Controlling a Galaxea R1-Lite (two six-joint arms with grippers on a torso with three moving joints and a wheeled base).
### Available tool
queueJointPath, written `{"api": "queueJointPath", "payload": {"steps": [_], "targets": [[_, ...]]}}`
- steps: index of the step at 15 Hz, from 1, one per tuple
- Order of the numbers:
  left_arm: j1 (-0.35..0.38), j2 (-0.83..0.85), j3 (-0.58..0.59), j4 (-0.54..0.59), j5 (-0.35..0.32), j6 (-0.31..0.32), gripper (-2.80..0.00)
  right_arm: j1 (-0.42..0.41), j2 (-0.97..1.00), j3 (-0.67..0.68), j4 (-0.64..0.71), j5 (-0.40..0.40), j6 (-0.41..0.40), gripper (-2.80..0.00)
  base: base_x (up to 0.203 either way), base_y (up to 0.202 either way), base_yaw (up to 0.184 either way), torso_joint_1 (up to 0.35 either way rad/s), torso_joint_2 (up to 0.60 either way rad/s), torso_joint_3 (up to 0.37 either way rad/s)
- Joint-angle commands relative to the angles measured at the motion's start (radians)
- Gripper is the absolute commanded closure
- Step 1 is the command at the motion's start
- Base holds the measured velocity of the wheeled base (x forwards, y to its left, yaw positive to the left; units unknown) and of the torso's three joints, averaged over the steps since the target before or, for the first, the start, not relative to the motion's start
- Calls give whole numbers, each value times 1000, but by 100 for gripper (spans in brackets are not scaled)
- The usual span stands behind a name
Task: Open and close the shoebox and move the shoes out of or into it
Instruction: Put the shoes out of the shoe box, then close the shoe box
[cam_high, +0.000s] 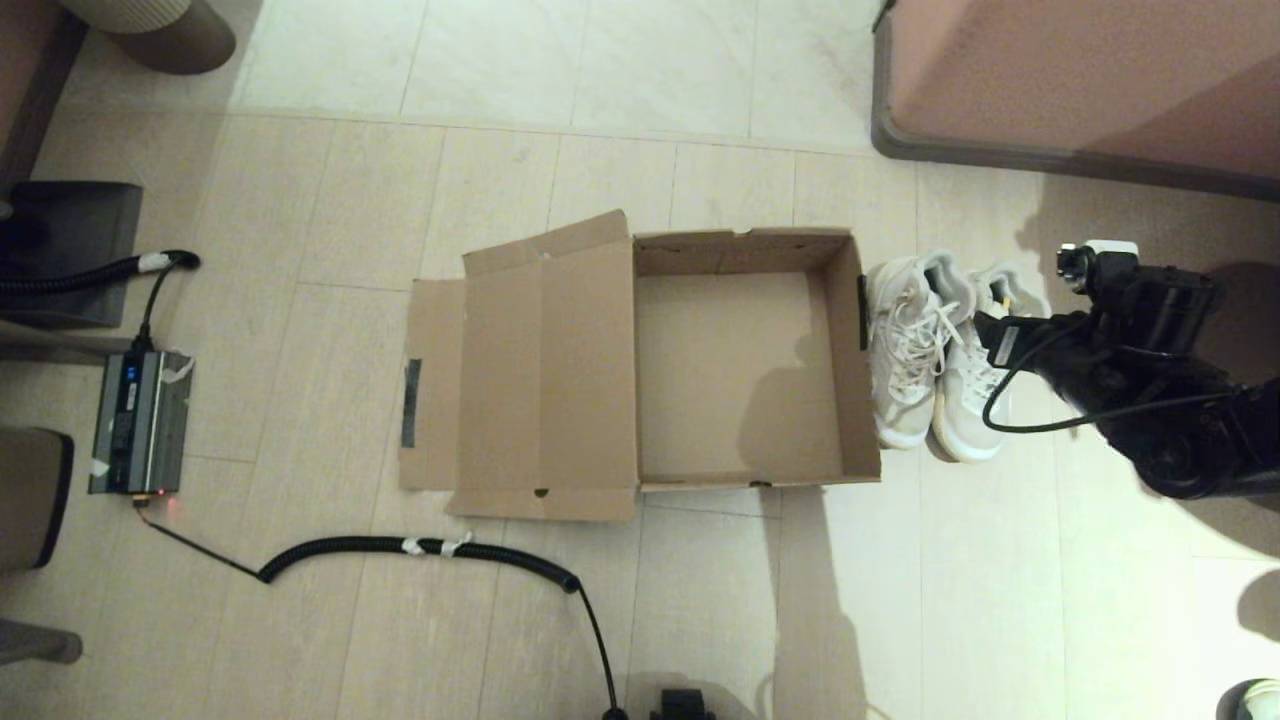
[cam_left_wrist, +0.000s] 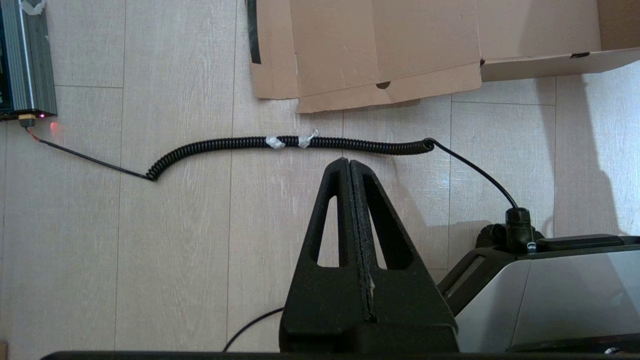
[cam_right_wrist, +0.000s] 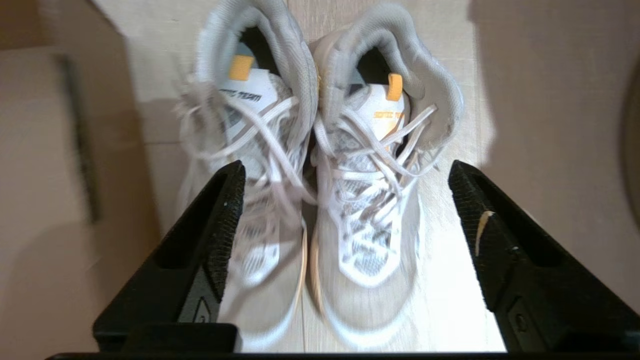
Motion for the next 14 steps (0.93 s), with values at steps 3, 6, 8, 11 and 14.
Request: {"api": "queueJointPath", "payload": {"steps": [3, 6, 8, 11, 14], "targets": [[0, 0, 8, 0, 0, 0, 0, 28, -323, 328, -62, -4, 2, 0, 0, 0, 0, 0, 0, 0], [0, 1, 8, 0, 0, 0, 0, 29, -620, 631, -96, 0, 4, 0, 0, 0, 0, 0, 0, 0], [0, 1, 8, 0, 0, 0, 0, 21, -852, 778, -31, 20, -3, 0, 0, 0, 0, 0, 0, 0], [0, 0, 8, 0, 0, 0, 0, 1, -1244, 890, 242, 44, -20, 0, 0, 0, 0, 0, 0, 0], [0, 0, 8, -2, 0, 0, 0, -4, -1613, 940, 620, 72, -50, 0, 0, 0, 0, 0, 0, 0]]}}
